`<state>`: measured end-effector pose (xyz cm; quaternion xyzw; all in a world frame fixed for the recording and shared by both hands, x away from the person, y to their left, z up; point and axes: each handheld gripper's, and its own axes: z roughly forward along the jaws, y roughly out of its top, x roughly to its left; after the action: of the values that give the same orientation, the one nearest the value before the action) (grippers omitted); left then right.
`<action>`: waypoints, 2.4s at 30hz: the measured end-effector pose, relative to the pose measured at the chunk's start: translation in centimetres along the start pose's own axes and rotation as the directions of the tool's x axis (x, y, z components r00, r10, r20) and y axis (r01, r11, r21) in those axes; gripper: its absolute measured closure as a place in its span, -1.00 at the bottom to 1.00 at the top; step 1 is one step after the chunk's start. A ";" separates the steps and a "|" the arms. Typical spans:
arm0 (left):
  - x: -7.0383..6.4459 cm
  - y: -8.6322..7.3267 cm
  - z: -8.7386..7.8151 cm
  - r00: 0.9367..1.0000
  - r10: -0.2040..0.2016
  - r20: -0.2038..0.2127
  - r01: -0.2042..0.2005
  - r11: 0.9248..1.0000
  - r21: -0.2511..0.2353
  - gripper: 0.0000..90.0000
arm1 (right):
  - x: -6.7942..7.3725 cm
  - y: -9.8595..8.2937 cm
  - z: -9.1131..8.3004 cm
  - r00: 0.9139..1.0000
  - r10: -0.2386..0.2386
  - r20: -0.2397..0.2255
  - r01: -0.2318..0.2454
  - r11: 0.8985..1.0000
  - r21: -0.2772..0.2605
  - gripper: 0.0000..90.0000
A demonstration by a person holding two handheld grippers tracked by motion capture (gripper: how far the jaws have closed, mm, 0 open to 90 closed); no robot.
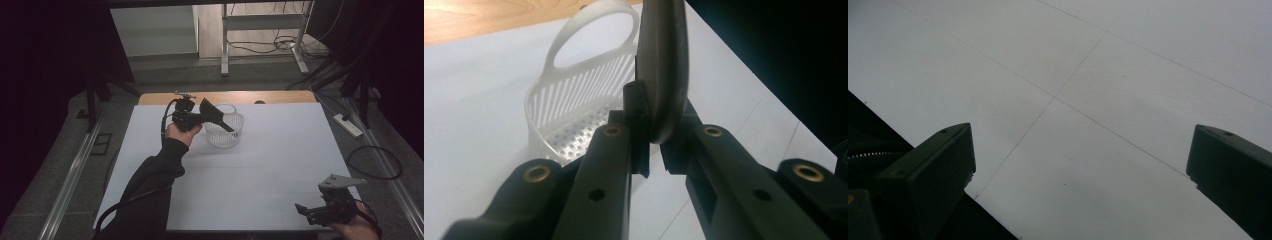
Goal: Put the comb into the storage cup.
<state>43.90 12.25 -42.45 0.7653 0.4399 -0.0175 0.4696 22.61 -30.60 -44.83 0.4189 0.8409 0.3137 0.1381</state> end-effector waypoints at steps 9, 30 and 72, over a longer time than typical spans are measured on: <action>0.2 -0.4 1.0 1.000 -0.013 -0.009 0.013 1.000 0.000 0.85 | 0.0 0.0 0.0 1.000 -0.006 0.001 0.006 1.000 -0.001 -0.99; 1.7 -1.7 1.8 0.997 -0.070 -0.034 0.069 0.997 -0.023 0.82 | 0.1 0.1 0.2 1.000 -0.015 0.004 0.015 1.000 0.020 -0.97; 1.1 -2.2 2.7 0.956 0.118 -0.268 -0.109 0.993 0.049 -0.18 | 0.0 0.1 0.3 1.000 -0.012 0.005 0.012 0.999 0.030 -0.96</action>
<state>44.14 11.38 -45.96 0.7924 0.4548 0.1064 0.3924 22.78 -30.40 -45.03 0.4167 0.8475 0.2993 0.1357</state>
